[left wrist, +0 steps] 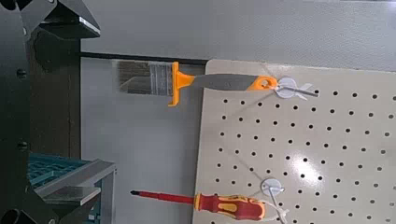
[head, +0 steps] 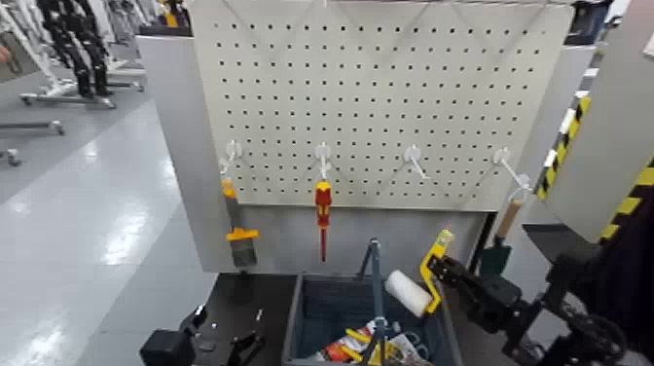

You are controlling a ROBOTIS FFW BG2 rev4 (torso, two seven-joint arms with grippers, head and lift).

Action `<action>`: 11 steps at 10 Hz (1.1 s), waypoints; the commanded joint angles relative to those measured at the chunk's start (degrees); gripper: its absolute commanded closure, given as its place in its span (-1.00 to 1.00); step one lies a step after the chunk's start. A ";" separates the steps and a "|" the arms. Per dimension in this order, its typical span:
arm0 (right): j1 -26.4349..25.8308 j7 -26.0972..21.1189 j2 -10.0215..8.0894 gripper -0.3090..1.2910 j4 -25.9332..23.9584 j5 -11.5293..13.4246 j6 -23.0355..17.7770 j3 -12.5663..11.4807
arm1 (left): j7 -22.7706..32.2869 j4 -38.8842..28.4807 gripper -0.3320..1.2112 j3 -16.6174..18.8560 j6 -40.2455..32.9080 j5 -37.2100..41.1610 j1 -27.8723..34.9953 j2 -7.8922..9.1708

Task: Put the yellow roller into the crate.

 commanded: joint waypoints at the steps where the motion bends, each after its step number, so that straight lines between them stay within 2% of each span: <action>1: -0.65 -0.12 0.19 0.96 4.45 -2.26 0.48 2.30 | 0.00 0.00 -0.42 -0.04 0.00 -0.04 -0.08 -0.09; 3: -1.26 -0.74 0.19 0.96 6.12 -2.52 2.15 3.71 | 0.00 0.00 -0.42 -0.04 0.00 0.05 -0.08 -0.09; 5: -1.61 -1.18 0.11 0.95 6.30 -2.17 6.36 4.76 | 0.00 0.00 -0.42 -0.04 0.00 0.05 -0.08 -0.09; 6: -2.05 -0.12 -0.07 0.89 6.21 -0.85 8.47 5.03 | 0.00 0.00 -0.42 -0.04 0.00 -0.04 -0.08 -0.09; 7: -2.32 0.58 -0.25 0.78 6.48 -1.21 8.74 5.12 | 0.00 0.09 -0.42 -0.13 0.00 -0.04 -0.17 -0.09; 8: -2.23 0.67 -0.25 0.41 6.48 -1.73 8.65 4.68 | 0.00 0.09 -0.42 -0.13 0.00 0.05 -0.17 -0.09; 9: -2.14 0.76 -0.25 -0.19 6.30 -1.73 8.56 4.24 | 0.00 0.09 -0.42 -0.13 -0.09 -0.04 -0.08 -0.09; 10: -2.05 0.67 -0.33 -0.51 5.42 -1.47 8.56 3.71 | 0.00 -0.35 -0.42 0.05 -0.26 0.05 0.18 -0.09; 11: -1.79 0.41 -0.69 -0.43 3.93 -0.15 9.26 2.92 | -0.09 -0.52 -0.42 0.05 0.00 0.22 0.36 0.18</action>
